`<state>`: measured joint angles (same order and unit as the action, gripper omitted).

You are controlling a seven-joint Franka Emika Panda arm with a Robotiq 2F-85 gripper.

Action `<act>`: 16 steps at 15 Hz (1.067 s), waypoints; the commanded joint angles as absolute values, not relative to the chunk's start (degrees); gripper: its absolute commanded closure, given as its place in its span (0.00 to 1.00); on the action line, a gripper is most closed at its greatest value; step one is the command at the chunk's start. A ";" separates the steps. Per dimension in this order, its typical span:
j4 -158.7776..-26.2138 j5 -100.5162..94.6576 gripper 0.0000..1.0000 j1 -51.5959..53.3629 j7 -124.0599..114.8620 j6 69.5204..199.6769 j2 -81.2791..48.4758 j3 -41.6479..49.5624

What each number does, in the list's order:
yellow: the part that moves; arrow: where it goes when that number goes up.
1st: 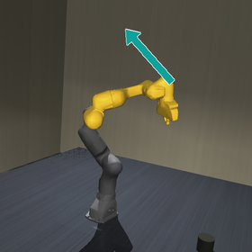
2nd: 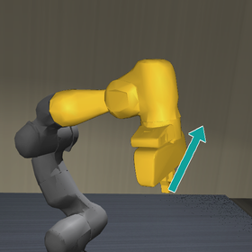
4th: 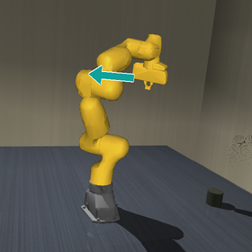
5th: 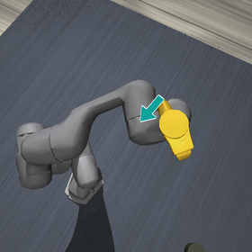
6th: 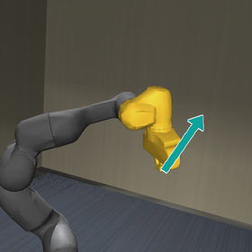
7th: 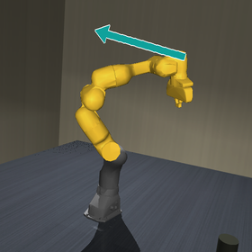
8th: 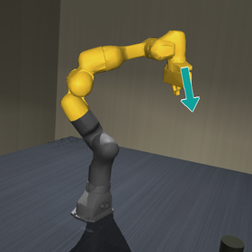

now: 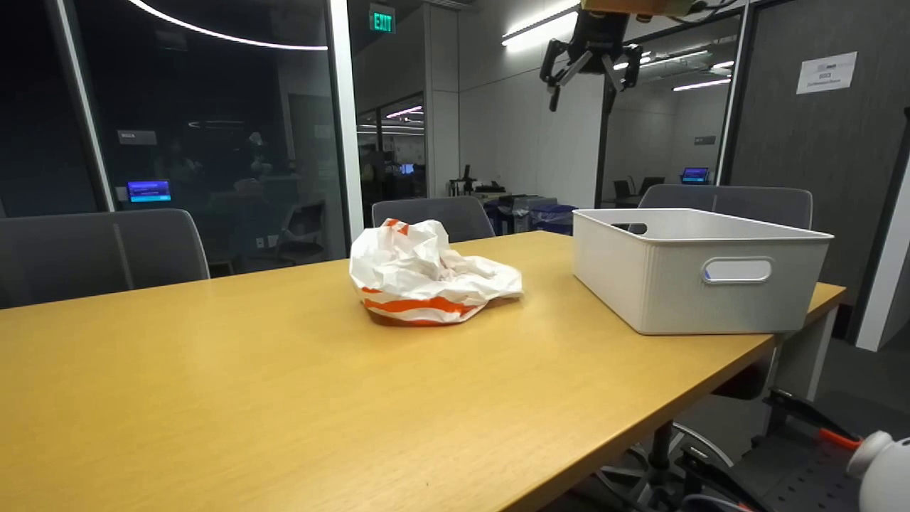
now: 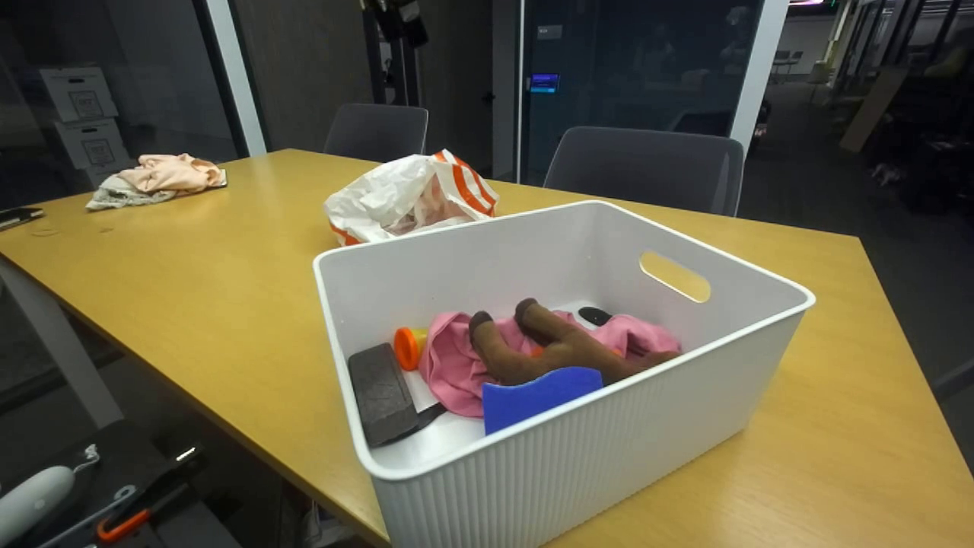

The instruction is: Transfer the items, which are in the plastic, to the organization bin

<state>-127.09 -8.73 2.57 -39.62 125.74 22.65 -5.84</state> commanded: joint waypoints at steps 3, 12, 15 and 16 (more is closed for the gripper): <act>-133.30 3.37 0.00 7.56 -35.89 146.52 18.81 -10.18; -132.39 6.85 0.00 9.07 -25.99 142.93 15.82 -11.69; -133.57 7.28 0.00 8.77 -27.04 144.19 15.31 -12.16; -133.76 7.27 0.00 8.77 -27.05 144.19 15.26 -12.15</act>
